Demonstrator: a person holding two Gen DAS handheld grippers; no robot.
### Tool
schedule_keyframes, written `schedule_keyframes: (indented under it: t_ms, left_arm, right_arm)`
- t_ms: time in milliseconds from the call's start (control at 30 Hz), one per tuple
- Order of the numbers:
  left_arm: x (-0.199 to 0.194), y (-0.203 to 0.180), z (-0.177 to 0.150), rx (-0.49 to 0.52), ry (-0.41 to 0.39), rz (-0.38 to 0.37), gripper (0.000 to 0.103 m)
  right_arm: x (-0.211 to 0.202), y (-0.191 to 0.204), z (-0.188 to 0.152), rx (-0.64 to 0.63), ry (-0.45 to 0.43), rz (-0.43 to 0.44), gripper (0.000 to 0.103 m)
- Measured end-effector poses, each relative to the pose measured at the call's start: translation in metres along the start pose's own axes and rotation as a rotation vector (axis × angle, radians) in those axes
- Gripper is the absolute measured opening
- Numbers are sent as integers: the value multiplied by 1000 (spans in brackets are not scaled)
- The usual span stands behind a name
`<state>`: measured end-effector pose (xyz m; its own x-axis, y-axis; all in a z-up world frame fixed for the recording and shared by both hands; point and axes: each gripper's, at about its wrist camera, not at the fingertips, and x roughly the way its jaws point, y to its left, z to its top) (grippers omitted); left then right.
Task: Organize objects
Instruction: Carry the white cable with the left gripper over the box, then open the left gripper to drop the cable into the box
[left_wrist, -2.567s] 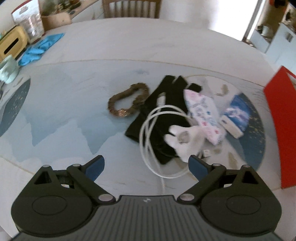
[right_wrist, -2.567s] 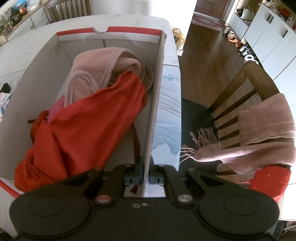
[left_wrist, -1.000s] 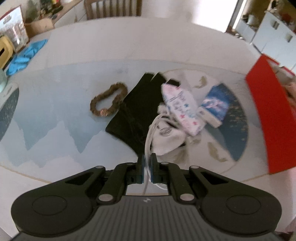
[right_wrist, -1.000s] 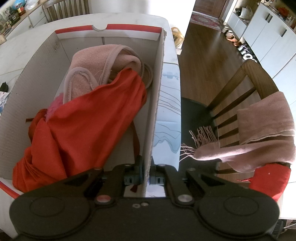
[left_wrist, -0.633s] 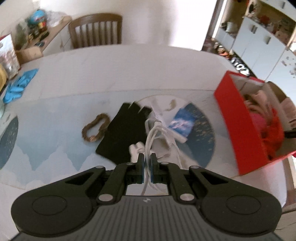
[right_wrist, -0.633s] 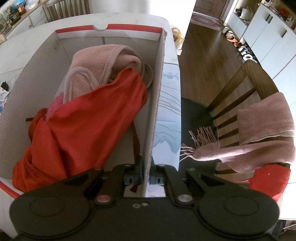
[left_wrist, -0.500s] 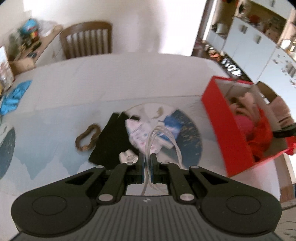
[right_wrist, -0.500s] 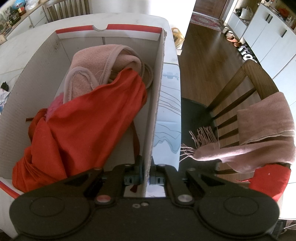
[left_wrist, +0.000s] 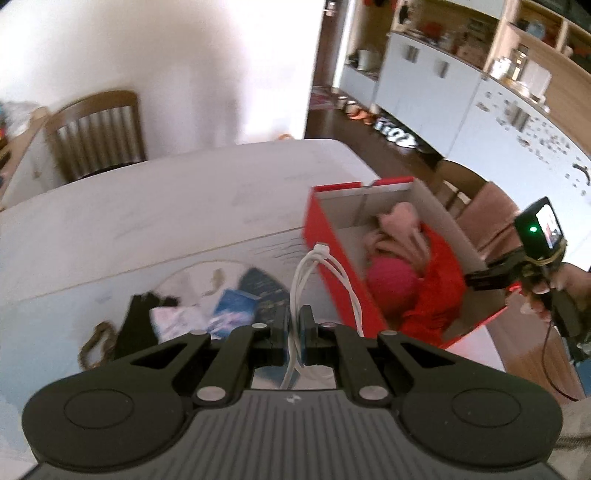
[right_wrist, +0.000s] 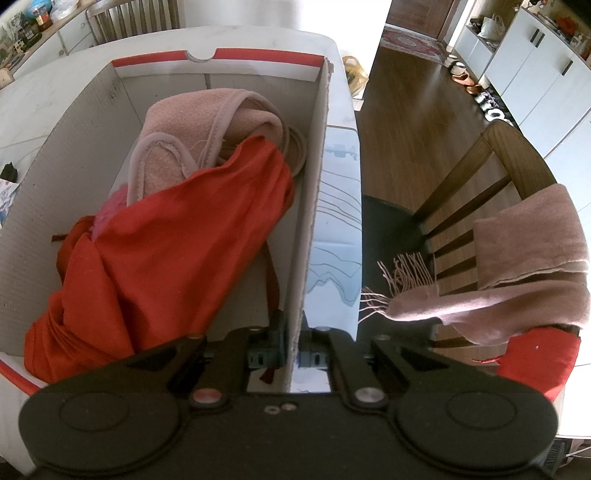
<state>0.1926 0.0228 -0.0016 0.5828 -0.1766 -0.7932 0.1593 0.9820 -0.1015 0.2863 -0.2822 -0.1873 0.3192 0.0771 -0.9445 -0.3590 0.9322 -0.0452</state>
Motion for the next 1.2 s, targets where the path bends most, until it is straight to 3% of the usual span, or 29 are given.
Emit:
schedule_keyframes:
  t_ms: [433,967,1200]
  left_arm:
    - [59,-90,34,102,7,-167,4]
    - [126,-156,35,216,55,-247,5]
    - [155,-164,23,248,126,-229,5]
  right_arm:
    - [-1,2,1,-1,1,0,4]
    - [1,5,4,-8,4,6,4]
    - [1,6,5,-19,6,7,4]
